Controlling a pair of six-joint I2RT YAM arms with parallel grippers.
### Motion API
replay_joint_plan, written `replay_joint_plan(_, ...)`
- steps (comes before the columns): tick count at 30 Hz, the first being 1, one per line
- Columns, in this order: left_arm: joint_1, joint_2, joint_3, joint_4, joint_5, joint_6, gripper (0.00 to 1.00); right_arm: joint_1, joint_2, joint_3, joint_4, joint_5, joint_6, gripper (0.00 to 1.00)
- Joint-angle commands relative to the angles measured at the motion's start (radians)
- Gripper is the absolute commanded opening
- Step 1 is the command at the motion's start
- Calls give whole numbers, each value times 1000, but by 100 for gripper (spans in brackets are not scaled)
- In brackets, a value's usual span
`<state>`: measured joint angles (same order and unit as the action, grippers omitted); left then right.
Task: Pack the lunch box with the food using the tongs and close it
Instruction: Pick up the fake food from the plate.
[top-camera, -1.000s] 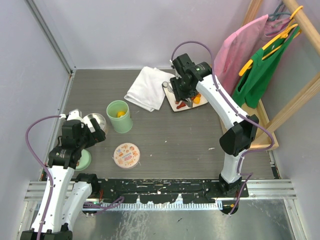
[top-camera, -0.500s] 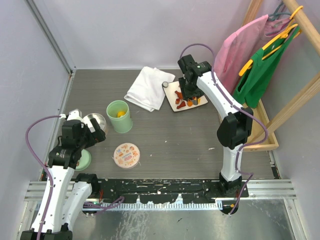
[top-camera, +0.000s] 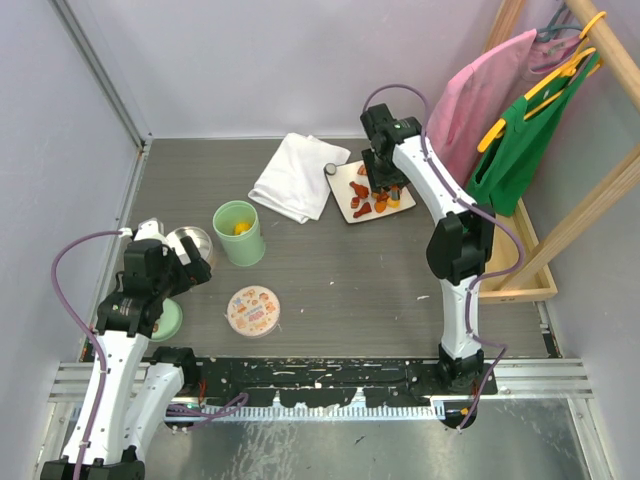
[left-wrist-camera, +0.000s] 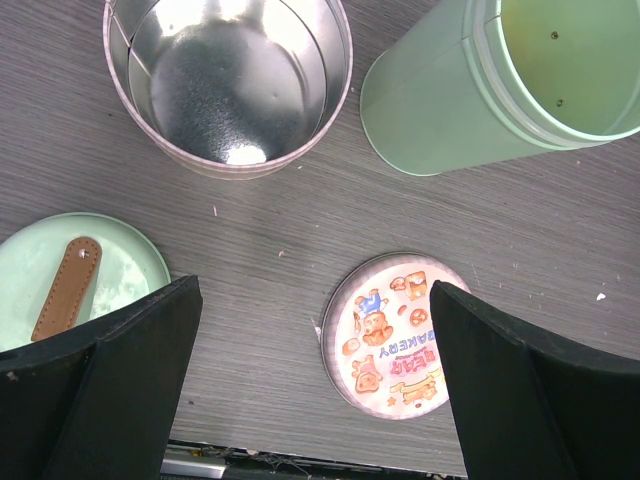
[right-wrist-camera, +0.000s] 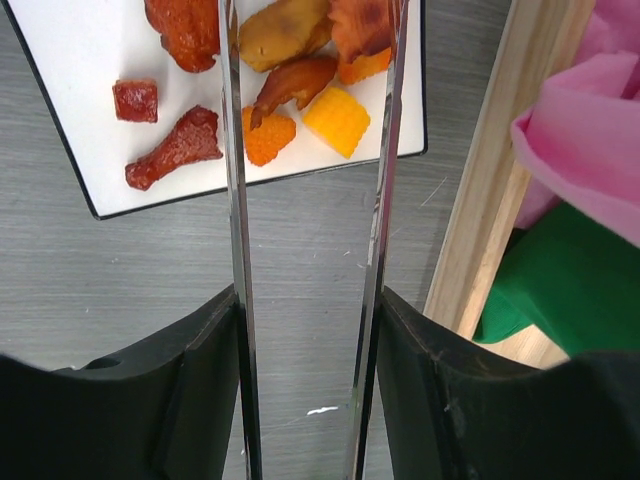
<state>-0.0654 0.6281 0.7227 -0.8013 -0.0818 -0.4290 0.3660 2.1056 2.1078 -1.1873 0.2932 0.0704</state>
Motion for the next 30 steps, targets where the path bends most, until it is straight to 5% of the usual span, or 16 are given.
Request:
replay_joint_plan(1, -4, -7, 4, 50, -4, 7, 98, -10, 11, 66, 29, -7, -54, 56)
replay_joint_plan(30, -4, -10, 3, 50, 1, 8, 98, -43, 132, 121, 68, -32, -164, 56)
